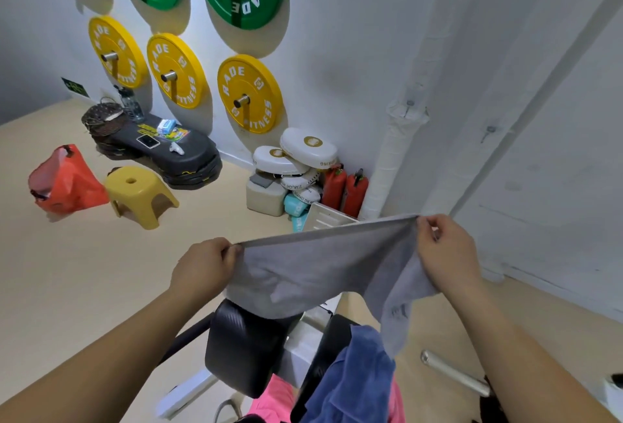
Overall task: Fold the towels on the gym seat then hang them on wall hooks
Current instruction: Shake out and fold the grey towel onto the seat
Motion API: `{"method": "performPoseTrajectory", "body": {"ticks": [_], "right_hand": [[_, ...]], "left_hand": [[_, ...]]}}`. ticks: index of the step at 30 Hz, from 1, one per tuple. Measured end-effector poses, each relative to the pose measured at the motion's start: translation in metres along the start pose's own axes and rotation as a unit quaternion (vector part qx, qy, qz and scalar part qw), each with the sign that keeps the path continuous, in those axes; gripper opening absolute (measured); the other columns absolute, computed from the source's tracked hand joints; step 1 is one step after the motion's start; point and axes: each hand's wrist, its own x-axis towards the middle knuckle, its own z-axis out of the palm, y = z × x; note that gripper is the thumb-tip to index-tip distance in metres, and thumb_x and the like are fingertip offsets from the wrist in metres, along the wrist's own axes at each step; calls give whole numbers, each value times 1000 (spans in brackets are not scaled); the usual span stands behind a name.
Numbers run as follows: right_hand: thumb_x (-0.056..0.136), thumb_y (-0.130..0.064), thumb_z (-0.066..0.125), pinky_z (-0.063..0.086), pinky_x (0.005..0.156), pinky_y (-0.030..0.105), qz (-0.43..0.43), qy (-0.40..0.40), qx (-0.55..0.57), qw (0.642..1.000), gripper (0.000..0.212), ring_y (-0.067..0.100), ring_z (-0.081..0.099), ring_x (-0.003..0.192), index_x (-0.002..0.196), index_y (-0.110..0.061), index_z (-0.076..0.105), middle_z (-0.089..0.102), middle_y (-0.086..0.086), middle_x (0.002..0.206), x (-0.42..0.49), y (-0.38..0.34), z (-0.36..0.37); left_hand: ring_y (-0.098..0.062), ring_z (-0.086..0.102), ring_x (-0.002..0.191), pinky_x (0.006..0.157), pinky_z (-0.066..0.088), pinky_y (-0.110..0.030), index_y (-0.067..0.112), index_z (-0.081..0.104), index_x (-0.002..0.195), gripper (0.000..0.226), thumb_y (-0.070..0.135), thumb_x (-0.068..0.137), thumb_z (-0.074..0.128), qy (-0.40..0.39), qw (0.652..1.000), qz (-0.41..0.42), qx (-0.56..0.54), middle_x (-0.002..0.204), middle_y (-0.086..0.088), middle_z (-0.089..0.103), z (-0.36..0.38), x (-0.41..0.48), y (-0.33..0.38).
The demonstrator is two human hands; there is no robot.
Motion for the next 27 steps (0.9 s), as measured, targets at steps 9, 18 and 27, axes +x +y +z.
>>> {"method": "performPoseTrajectory", "body": {"ticks": [9, 18, 27], "right_hand": [[95, -50, 65, 47, 59, 26, 231, -170, 166, 944, 44, 17, 57, 63, 73, -12, 65, 65, 8, 68, -36, 28, 18], [98, 1, 57, 58, 97, 43, 190, -279, 413, 846, 24, 33, 73, 108, 111, -7, 75, 75, 24, 111, -106, -7, 49], [84, 29, 55, 59, 96, 47, 134, -167, 499, 840, 57, 31, 74, 106, 120, -12, 69, 78, 13, 112, -128, -11, 30]], "left_hand": [[-23, 66, 76, 65, 51, -30, 6, 71, 88, 46, 52, 93, 68, -186, 942, -138, -242, 94, -15, 74, 19, -34, 49], [-24, 72, 111, 98, 57, -40, 19, 78, 112, 22, 9, 95, 68, -307, 809, 12, -502, 112, -11, 77, 42, -95, 128], [-28, 71, 110, 87, 58, -32, 10, 73, 121, 29, 1, 95, 64, -262, 738, -44, -621, 117, -18, 75, 47, -107, 124]]}}
